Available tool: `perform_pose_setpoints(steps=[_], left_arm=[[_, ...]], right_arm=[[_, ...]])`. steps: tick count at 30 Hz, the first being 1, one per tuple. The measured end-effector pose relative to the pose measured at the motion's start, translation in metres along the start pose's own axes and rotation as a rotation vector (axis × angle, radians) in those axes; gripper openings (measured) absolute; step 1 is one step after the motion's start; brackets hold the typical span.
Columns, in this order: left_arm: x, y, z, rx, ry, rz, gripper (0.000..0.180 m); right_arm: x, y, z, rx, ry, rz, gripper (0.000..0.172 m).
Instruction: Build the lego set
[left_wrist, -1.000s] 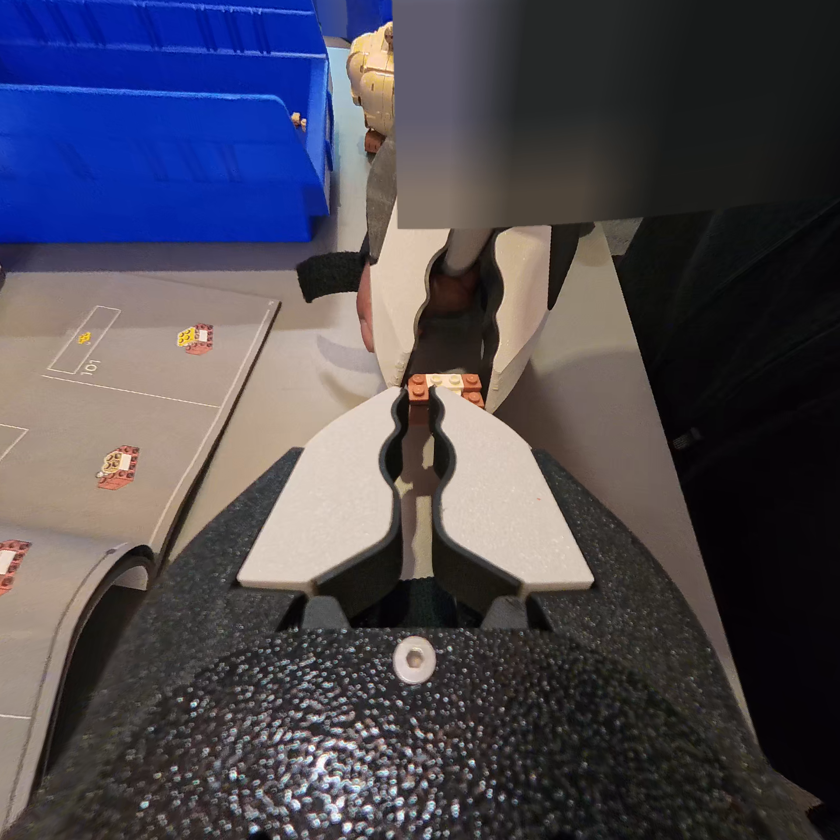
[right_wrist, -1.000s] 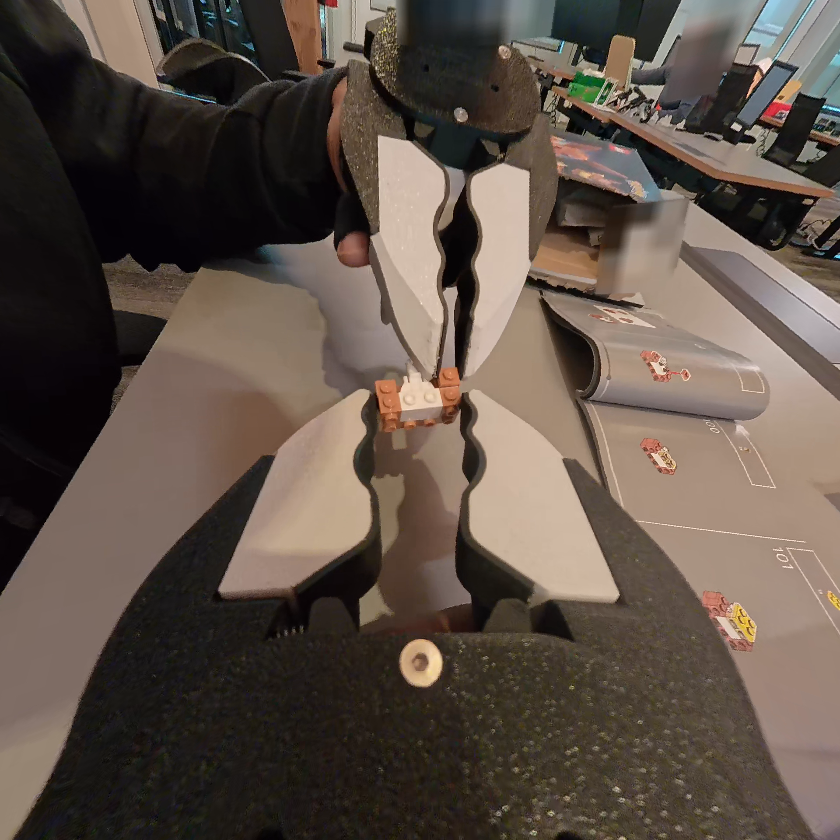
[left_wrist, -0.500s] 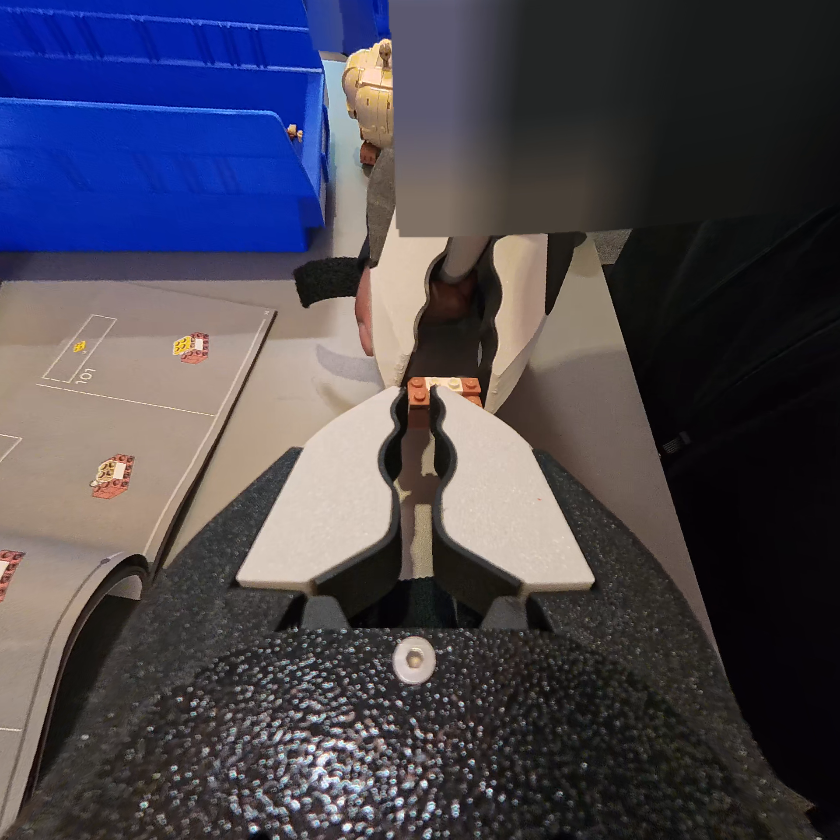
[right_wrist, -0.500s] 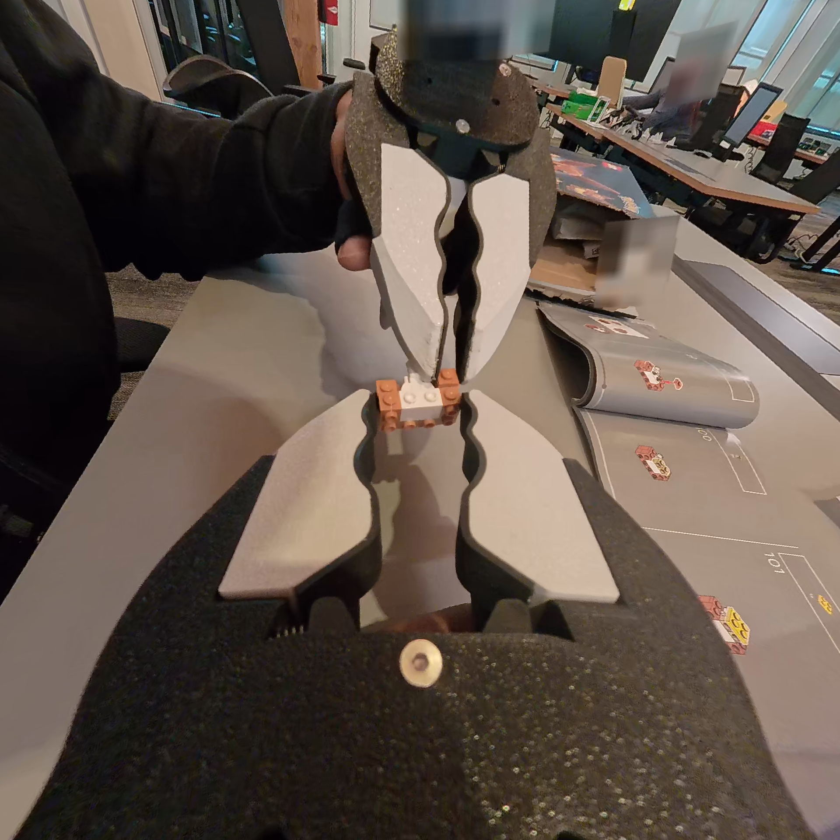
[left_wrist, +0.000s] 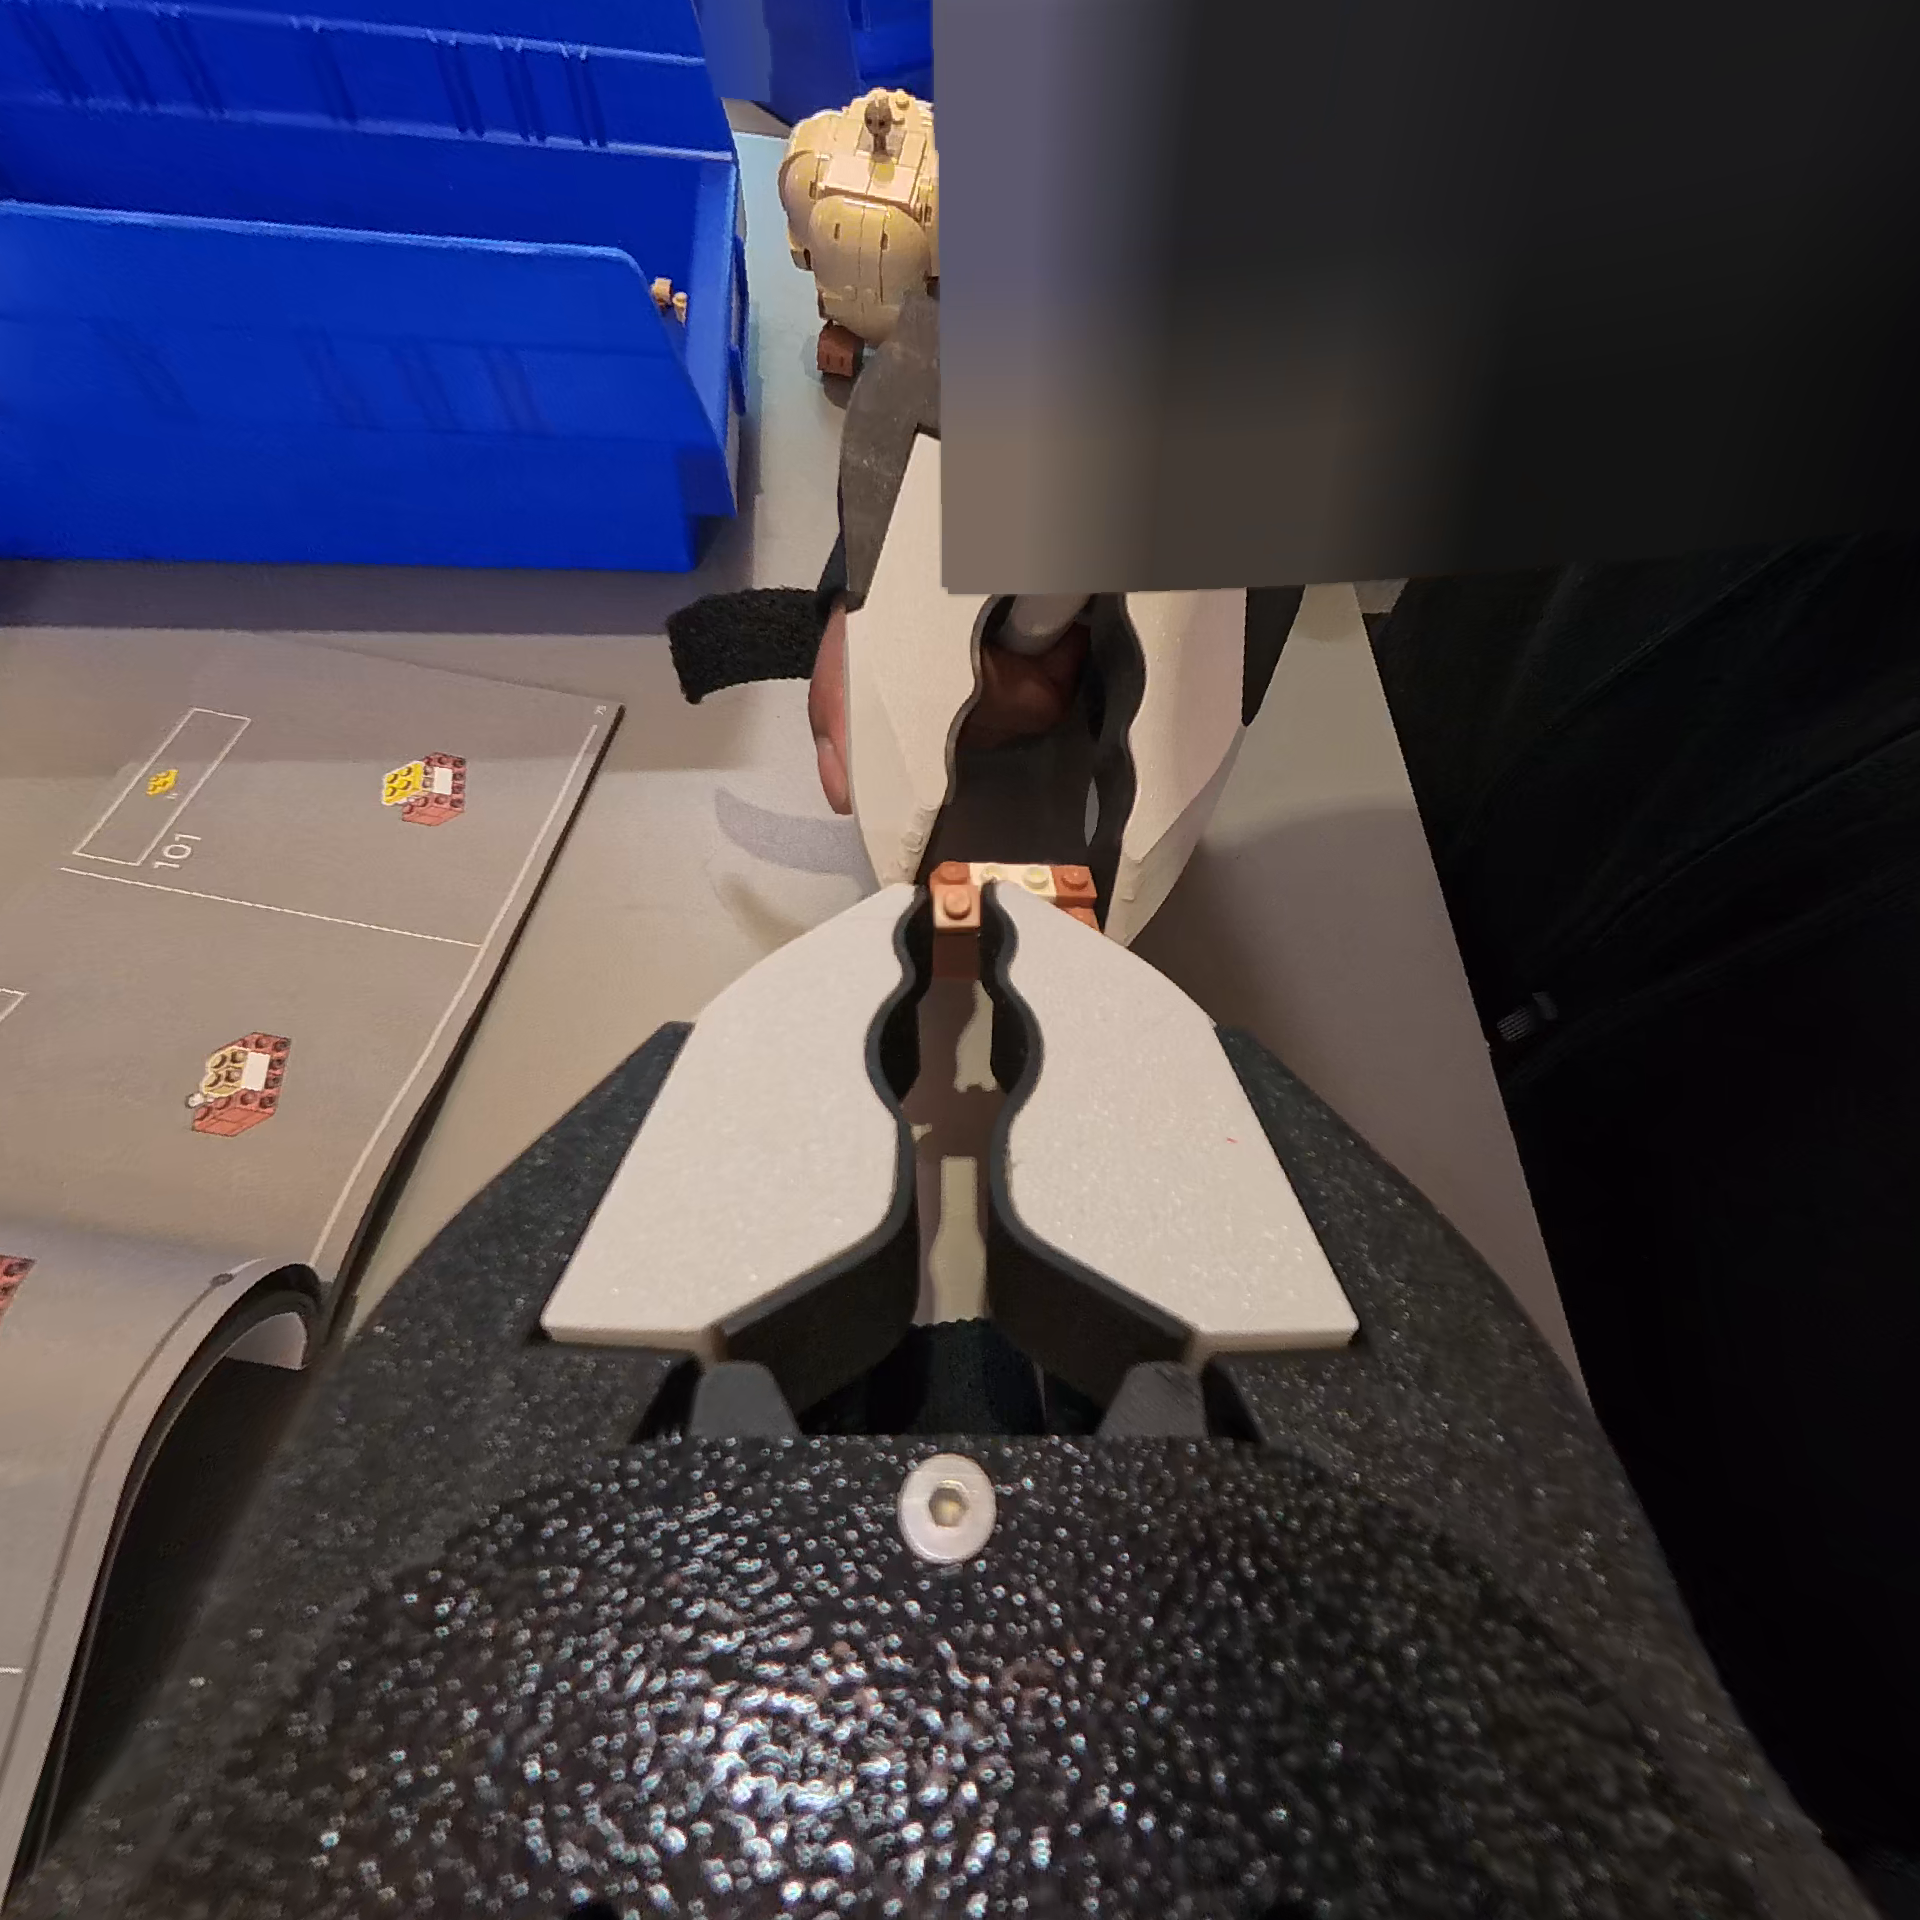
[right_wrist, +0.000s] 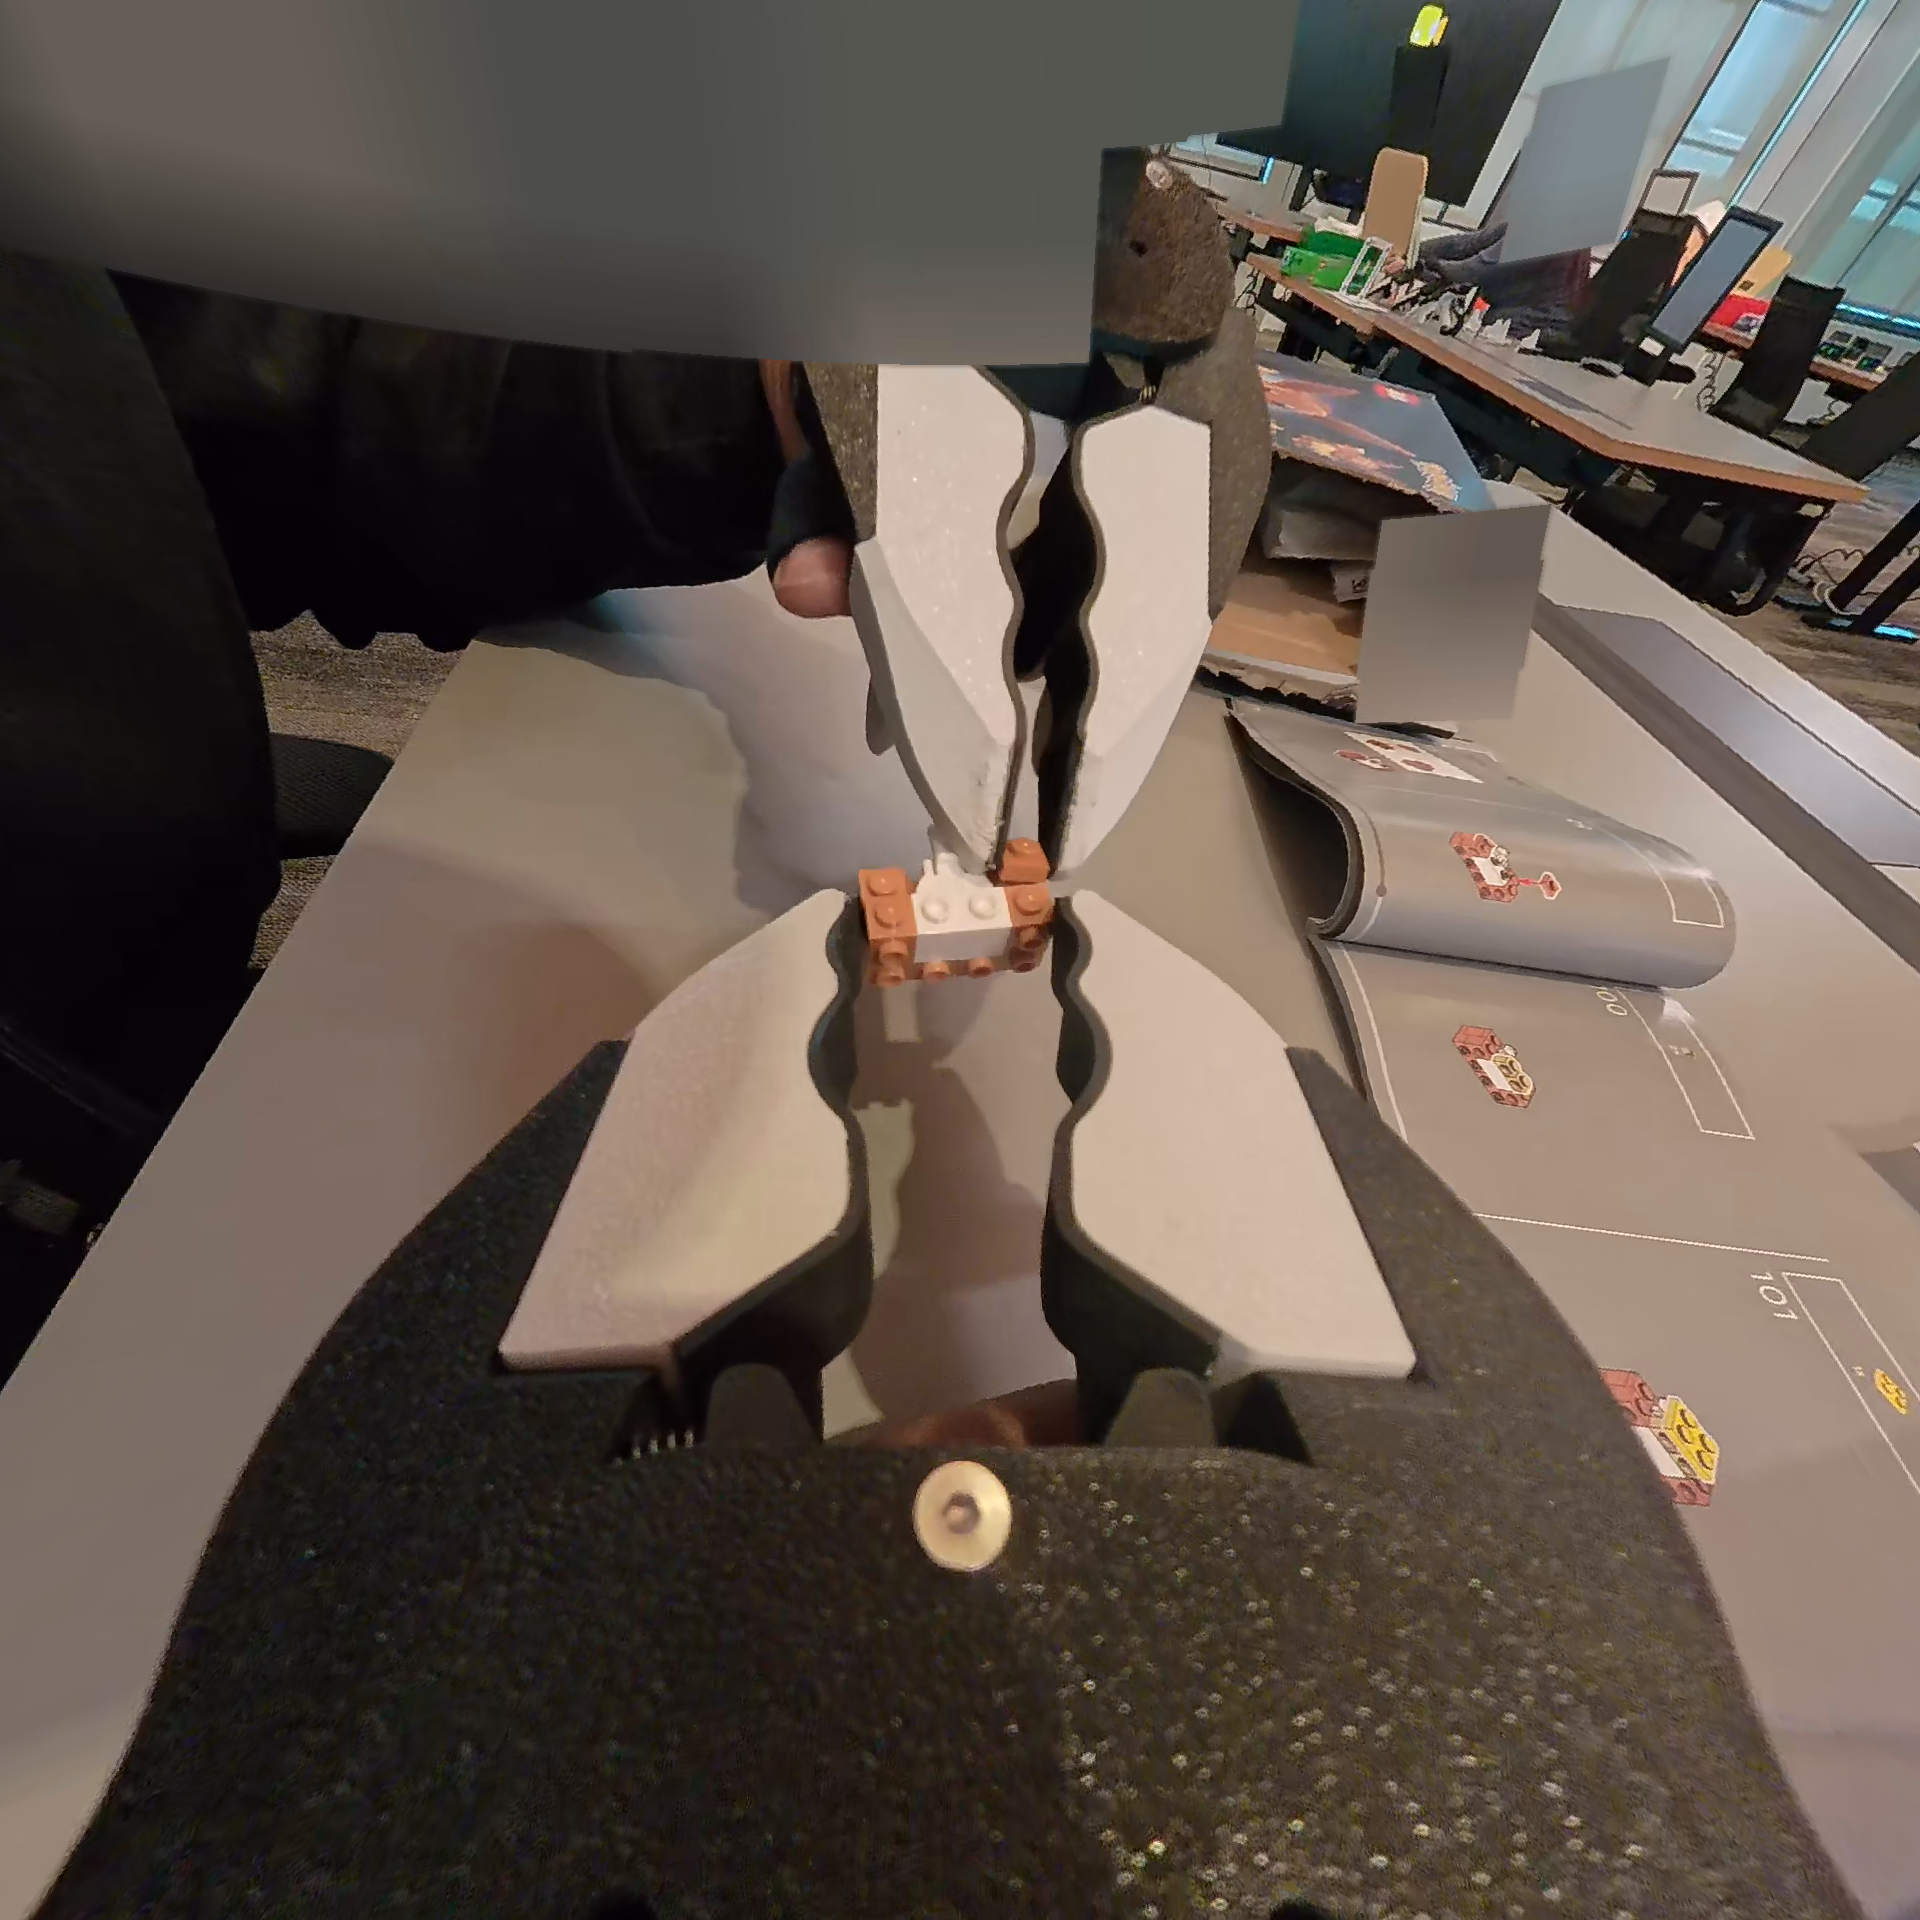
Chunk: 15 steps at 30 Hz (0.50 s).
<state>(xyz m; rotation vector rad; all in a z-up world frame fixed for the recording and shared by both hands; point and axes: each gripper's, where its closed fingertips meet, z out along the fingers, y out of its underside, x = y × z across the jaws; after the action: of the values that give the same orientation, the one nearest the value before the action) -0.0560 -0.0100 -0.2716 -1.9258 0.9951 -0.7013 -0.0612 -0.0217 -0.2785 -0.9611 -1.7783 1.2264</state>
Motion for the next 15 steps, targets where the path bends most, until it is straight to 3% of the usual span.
perform_pose_setpoints(steps=[15], left_arm=[[0.0003,-0.001,0.0002,-0.01,-0.003,-0.027,0.008]], right_arm=[[0.0003,-0.0014,-0.0004,0.008,0.007,-0.005,0.034]])
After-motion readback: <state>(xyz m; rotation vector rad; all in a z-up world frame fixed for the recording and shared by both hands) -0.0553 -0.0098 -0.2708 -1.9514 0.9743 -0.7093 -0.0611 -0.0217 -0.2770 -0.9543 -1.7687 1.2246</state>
